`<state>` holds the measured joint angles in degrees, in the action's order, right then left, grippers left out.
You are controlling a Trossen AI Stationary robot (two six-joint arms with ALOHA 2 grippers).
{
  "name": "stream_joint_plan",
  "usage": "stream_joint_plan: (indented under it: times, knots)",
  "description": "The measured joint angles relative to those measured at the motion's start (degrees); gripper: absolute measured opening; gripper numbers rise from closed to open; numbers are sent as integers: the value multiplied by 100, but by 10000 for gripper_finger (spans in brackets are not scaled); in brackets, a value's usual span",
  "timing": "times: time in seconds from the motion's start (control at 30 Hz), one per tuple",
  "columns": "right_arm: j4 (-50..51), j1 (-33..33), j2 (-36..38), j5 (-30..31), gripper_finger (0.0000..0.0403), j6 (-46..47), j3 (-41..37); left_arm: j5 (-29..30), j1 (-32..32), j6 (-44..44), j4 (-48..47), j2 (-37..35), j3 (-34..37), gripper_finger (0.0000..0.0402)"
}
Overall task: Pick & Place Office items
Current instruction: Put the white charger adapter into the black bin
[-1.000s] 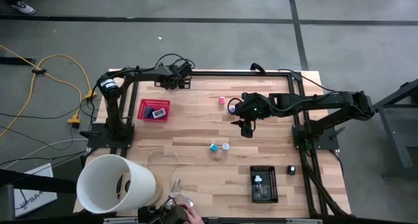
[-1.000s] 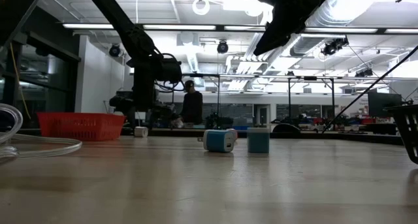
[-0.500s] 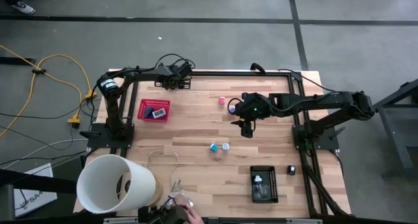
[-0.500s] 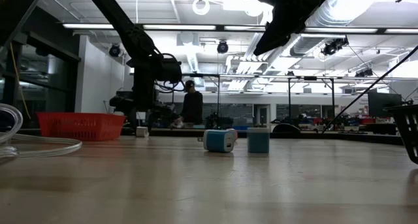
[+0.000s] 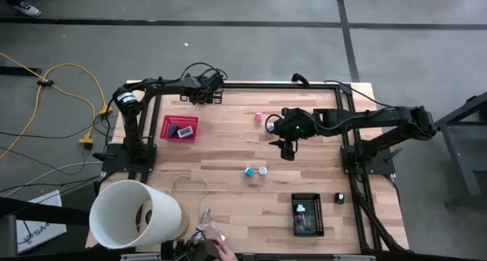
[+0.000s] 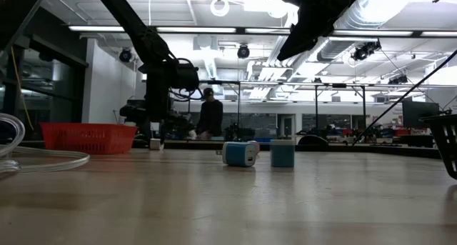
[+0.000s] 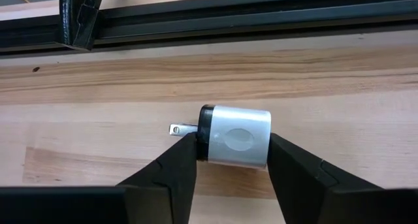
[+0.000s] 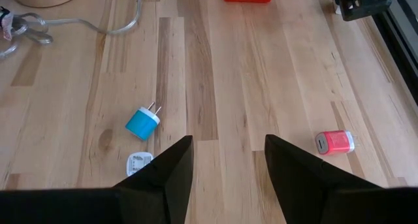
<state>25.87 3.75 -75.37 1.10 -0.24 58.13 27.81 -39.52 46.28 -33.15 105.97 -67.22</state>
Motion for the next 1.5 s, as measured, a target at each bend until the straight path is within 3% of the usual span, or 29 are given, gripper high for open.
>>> stream_joint_plan:
  times: [0.67,1.5]
  knots:
    - [0,1,0,0,176,1,0,85,296,2,-14,-31,0,158]
    - [0,1,0,-2,176,0,0,401,948,-247,-325,-1020,2,158]
